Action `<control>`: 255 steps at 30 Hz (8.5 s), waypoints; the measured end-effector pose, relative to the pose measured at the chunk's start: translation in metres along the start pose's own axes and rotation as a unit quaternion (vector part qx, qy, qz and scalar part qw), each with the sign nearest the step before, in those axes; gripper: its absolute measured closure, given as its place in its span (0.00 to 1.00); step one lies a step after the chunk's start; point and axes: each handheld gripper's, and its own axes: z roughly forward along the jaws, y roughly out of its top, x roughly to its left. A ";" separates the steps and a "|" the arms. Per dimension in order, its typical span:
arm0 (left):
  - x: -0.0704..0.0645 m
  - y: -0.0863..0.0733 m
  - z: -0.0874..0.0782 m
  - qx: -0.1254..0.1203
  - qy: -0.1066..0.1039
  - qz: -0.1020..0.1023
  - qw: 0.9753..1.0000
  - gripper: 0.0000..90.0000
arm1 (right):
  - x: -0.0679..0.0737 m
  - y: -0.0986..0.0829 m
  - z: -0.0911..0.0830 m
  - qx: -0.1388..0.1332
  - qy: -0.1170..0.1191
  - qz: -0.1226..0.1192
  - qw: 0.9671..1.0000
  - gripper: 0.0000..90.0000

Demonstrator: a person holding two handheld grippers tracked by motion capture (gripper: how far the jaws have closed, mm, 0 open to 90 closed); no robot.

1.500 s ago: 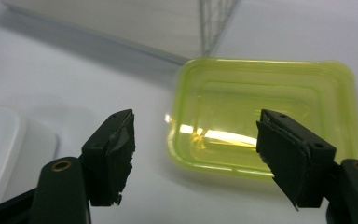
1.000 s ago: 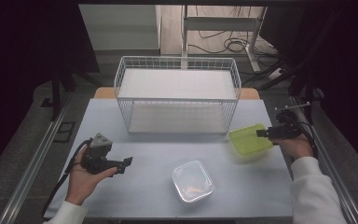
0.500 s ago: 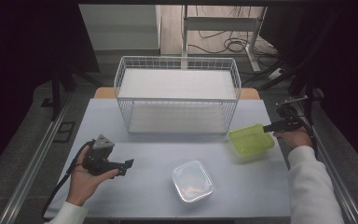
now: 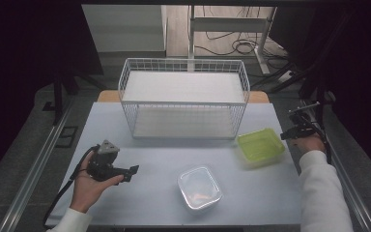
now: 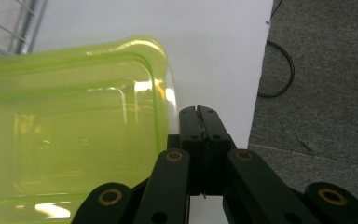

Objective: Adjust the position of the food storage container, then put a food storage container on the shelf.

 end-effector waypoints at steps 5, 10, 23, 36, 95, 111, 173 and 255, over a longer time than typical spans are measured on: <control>0.001 0.000 0.001 -0.001 0.001 -0.002 1.000 0.09 | -0.001 -0.003 0.006 -0.003 0.005 -0.011 1.000 0.99; 0.001 -0.001 0.002 0.002 0.004 -0.002 1.000 0.09 | 0.004 -0.003 0.008 0.002 0.003 -0.044 0.999 0.99; 0.000 -0.002 0.004 0.006 0.003 0.002 1.000 0.09 | 0.023 -0.011 0.008 0.004 0.025 -0.099 0.995 0.99; 0.000 -0.002 0.004 0.008 0.000 0.001 1.000 0.10 | 0.050 -0.022 0.002 0.007 0.043 -0.103 0.994 0.99; -0.002 -0.002 0.012 0.022 -0.007 0.011 1.000 0.10 | 0.195 -0.014 0.034 -0.028 0.145 -0.140 0.979 0.99; 0.000 -0.003 0.009 0.024 -0.014 0.001 1.000 0.11 | 0.188 -0.019 0.028 -0.045 0.118 -0.145 0.981 0.99; -0.026 0.061 0.039 -0.008 -0.121 -0.102 0.987 0.32 | 0.191 -0.047 -0.041 -0.166 0.211 -0.097 0.958 0.42; -0.016 0.077 0.101 0.011 -0.228 -0.191 0.955 0.89 | 0.193 -0.031 0.013 -0.118 0.305 -0.016 0.945 0.87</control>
